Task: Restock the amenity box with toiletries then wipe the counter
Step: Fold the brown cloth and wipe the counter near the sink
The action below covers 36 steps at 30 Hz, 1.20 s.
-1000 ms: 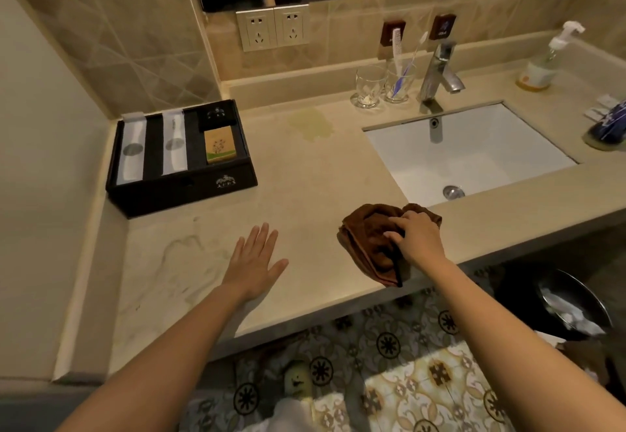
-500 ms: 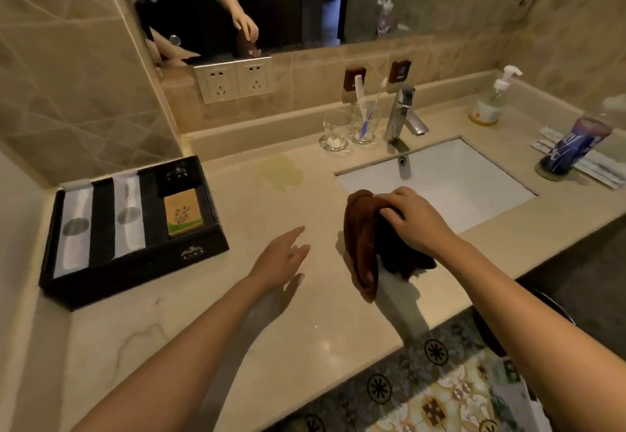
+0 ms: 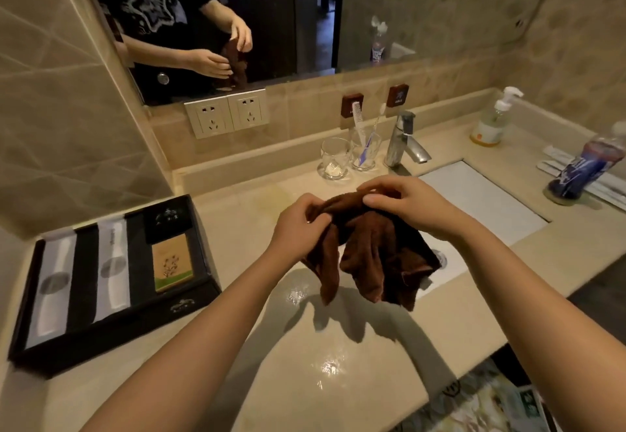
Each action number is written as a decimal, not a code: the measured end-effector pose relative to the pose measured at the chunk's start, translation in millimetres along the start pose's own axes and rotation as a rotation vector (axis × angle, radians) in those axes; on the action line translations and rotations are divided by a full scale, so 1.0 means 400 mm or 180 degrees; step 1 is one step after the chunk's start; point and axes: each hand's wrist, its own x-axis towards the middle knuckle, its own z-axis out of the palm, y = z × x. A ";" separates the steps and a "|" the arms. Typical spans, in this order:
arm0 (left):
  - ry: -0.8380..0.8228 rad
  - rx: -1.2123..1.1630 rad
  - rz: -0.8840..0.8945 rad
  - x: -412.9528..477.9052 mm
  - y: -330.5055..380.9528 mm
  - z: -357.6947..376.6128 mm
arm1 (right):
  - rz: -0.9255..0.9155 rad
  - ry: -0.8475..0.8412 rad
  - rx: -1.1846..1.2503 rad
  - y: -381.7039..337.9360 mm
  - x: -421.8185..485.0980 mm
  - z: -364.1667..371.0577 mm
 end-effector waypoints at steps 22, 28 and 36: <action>0.1388 0.0858 -0.1347 0.082 -0.286 -0.013 | 0.0292 0.0754 0.0945 0.197 0.259 0.058; 0.0925 0.2265 -0.1695 0.029 -0.417 -0.005 | 0.0253 0.1004 0.0384 0.196 0.287 0.126; 0.1100 0.2837 -0.1857 0.006 -0.447 0.020 | -0.1381 -0.1030 -0.2263 0.328 0.265 0.326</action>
